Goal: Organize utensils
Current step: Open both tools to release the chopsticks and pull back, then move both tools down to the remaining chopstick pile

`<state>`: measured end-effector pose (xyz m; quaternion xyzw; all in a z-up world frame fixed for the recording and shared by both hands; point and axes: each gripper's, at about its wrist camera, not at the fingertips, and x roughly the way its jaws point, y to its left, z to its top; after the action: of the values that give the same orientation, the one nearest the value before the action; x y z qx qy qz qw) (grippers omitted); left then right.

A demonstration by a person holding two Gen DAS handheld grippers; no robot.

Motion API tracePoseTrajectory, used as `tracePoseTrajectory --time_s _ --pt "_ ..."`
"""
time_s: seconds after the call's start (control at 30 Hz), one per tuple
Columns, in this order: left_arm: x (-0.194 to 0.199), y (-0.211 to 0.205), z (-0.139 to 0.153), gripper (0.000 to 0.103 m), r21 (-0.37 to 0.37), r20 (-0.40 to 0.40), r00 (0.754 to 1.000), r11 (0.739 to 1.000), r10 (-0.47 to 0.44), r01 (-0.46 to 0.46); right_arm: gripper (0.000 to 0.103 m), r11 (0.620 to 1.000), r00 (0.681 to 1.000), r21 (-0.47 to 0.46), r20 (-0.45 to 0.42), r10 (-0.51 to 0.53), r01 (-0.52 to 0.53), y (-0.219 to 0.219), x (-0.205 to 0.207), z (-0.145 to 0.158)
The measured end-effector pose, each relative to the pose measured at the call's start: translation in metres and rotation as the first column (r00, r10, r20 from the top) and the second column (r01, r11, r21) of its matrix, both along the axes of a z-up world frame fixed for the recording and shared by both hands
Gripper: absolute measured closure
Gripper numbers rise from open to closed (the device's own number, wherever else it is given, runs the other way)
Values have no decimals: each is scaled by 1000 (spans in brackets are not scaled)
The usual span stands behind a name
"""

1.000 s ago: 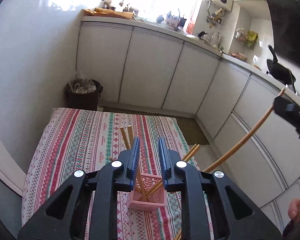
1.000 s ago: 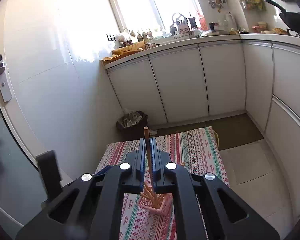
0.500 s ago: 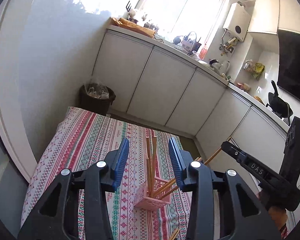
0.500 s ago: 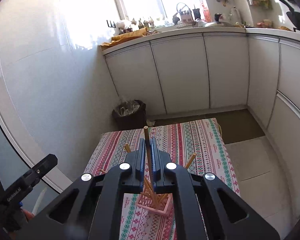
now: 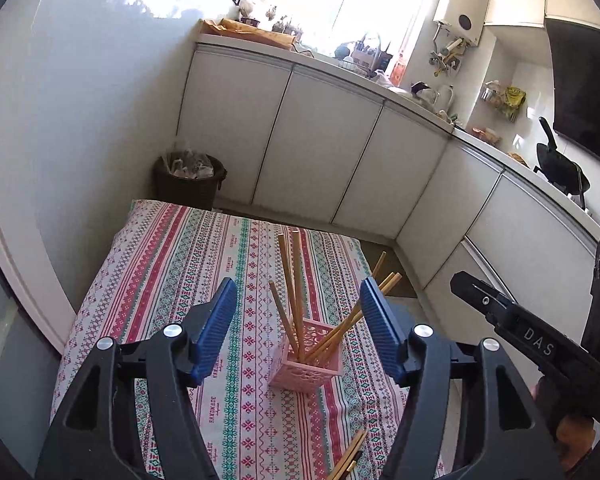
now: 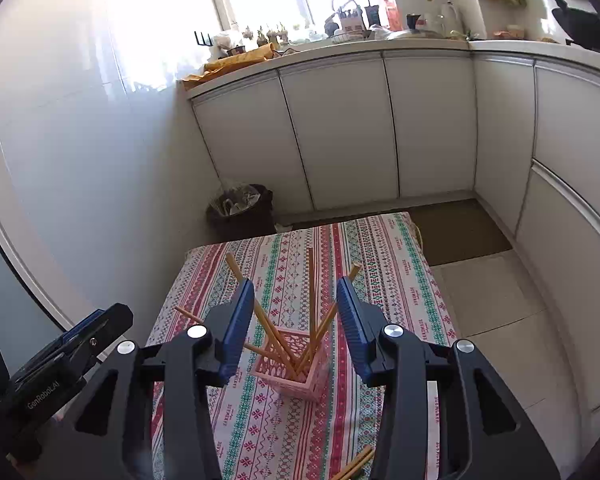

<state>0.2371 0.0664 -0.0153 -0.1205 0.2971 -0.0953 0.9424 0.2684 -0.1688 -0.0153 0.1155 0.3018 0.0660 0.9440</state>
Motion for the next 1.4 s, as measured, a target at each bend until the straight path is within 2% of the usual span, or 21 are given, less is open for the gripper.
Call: tracePoseTrajectory --time_s 0.23,0.3,0.37,0.4,0.47,0.57,0.67,0.73,0.8,0.87,0.93,1.0,1.07,1.13,1.2,1.33,1.4 --pt "-6 -9 -4 31 34 -25 1000 999 -13 13 43 1000 1000 -9 -3 -9 9 -5 -25 -9" --pt "-10 -11 -5 25 47 -28 1000 999 -14 16 32 1000 1000 0 3 -24 24 -8 -32 -11" --pt "-14 -13 -6 15 64 -29 1000 998 -12 14 23 999 999 18 4 -41 41 -13 -38 -13" --pt "-16 -14 -7 13 72 -31 999 997 -13 16 19 998 999 25 6 -53 53 -16 -42 -15" --pt "-19 -15 -9 8 84 -42 999 996 -17 21 15 997 997 33 5 -75 74 -21 -48 -18" --pt "-20 -17 -16 7 109 -77 997 993 -29 37 13 992 994 48 -15 -113 113 -35 -62 -26" --pt "-15 -26 -32 7 158 -171 983 983 -68 95 10 985 986 71 -59 -154 158 -53 -81 -43" --pt "-11 -38 -49 7 184 -250 963 971 -104 152 10 978 977 85 -112 -180 190 -67 -96 -62" --pt "-6 -53 -72 7 211 -358 922 950 -145 231 10 971 963 89 -175 -205 223 -80 -107 -82" --pt "-1 -74 -102 7 242 -483 858 915 -175 323 10 963 942 99 -251 -221 252 -91 -117 -105" --pt "1 -91 -126 7 239 -554 810 894 -196 379 10 952 918 120 -322 -232 283 -103 -124 -128" --pt "6 -105 -153 7 213 -634 746 881 -205 423 10 941 891 126 -381 -247 314 -112 -126 -142" --pt "11 -115 -178 7 214 -703 689 872 -176 441 10 936 881 140 -405 -244 324 -120 -127 -149" --pt "14 -126 -196 7 225 -742 655 868 -141 442 10 930 872 128 -409 -268 346 -127 -129 -152" --pt "18 -133 -207 7 229 -757 642 869 -125 439 10 930 864 123 -428 -266 347 -131 -132 -158" --pt "26 -145 -222 7 247 -766 636 870 -94 426 10 933 851 117 -460 -254 341 -138 -137 -167" --pt "26 -151 -225 9 284 -754 653 859 -75 426 10 935 848 111 -468 -249 336 -142 -139 -169"
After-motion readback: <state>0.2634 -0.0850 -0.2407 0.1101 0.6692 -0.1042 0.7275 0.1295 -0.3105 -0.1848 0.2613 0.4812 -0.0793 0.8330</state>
